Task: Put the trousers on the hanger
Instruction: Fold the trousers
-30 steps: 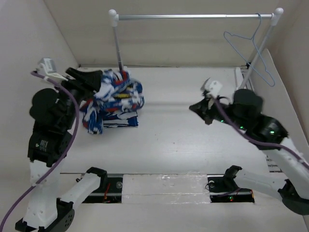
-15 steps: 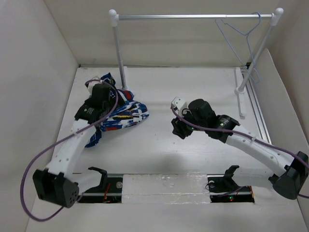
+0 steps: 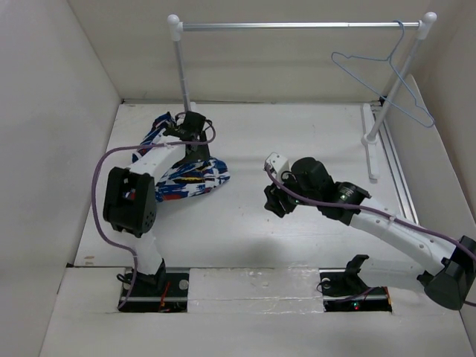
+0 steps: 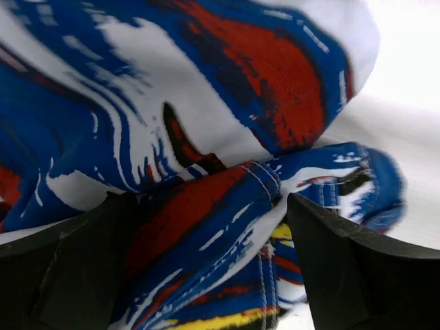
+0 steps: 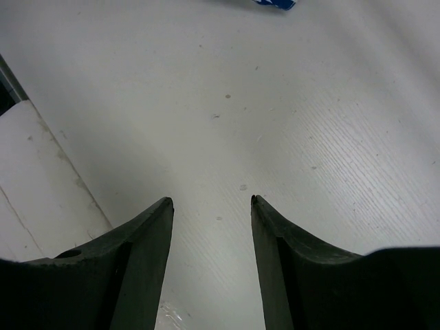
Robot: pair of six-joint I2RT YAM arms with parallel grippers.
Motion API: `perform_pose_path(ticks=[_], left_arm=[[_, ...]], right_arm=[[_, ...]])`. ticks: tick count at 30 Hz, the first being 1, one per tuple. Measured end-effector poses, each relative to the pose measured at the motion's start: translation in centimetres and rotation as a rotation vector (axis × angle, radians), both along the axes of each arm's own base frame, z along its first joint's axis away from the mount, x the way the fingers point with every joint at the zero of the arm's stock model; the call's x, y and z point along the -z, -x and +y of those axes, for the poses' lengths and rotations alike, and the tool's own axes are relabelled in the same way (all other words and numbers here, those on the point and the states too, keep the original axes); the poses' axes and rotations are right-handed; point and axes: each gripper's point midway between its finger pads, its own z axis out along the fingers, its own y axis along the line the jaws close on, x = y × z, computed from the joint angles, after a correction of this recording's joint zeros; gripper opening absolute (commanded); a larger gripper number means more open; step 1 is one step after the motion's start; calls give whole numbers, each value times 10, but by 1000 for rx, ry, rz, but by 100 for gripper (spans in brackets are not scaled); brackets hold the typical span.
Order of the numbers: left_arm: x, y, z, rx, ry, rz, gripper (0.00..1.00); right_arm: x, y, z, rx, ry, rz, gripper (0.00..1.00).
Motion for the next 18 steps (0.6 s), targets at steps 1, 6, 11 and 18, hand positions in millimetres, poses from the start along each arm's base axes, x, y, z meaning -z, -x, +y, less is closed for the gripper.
perform_pose_path(ticks=[1, 6, 11, 18], left_arm=[[10, 2, 0, 12, -22, 34, 73], [35, 3, -1, 58, -62, 109, 13], [14, 10, -8, 92, -6, 72, 0], [-75, 48, -37, 216, 252, -85, 0]], right_arm=[[0, 0, 0, 1, -1, 0, 55], [1, 0, 0, 4, 2, 0, 55], [7, 1, -2, 5, 10, 6, 55], [21, -7, 0, 24, 48, 18, 78]])
